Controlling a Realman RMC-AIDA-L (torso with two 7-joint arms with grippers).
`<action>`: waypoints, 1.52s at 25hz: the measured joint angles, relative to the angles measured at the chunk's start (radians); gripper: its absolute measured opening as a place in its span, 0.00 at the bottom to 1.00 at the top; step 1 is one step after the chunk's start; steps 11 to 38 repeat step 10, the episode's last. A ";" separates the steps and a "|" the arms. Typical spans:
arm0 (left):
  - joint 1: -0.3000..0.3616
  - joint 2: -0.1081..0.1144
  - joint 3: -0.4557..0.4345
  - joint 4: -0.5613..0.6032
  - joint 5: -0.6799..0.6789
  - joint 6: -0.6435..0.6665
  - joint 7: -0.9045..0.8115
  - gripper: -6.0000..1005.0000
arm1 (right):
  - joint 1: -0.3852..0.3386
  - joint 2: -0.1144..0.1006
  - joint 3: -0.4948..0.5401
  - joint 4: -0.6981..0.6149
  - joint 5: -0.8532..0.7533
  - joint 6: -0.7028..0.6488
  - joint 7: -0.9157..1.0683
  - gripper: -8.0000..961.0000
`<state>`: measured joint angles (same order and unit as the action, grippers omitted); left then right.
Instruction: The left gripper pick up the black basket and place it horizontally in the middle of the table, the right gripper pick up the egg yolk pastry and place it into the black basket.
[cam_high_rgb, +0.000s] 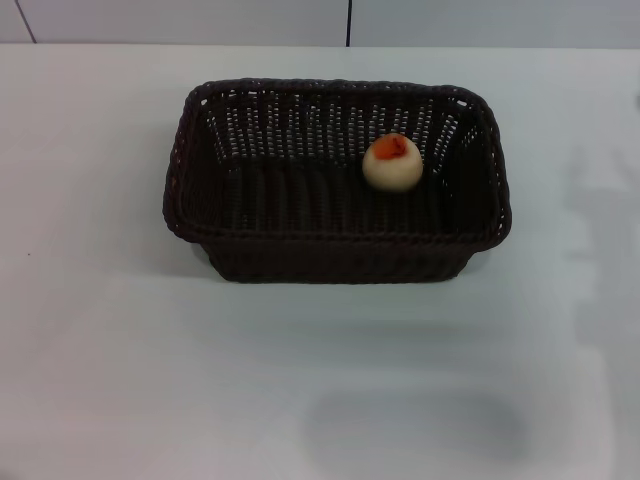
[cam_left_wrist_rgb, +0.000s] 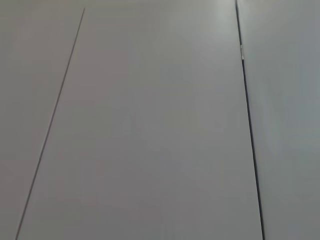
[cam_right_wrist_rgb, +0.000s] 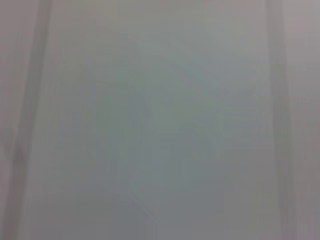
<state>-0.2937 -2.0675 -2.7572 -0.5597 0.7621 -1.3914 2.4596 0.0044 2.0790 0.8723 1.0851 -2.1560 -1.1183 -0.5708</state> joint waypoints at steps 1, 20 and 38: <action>0.001 0.000 0.000 0.002 0.001 0.000 -0.009 0.41 | -0.017 0.001 0.016 -0.001 0.000 -0.028 -0.001 0.46; 0.028 -0.001 0.102 0.039 0.006 0.006 -0.034 0.41 | -0.035 0.000 0.091 -0.116 0.120 -0.206 -0.002 0.46; 0.028 -0.001 0.102 0.039 0.006 0.006 -0.034 0.41 | -0.035 0.000 0.091 -0.116 0.120 -0.206 -0.002 0.46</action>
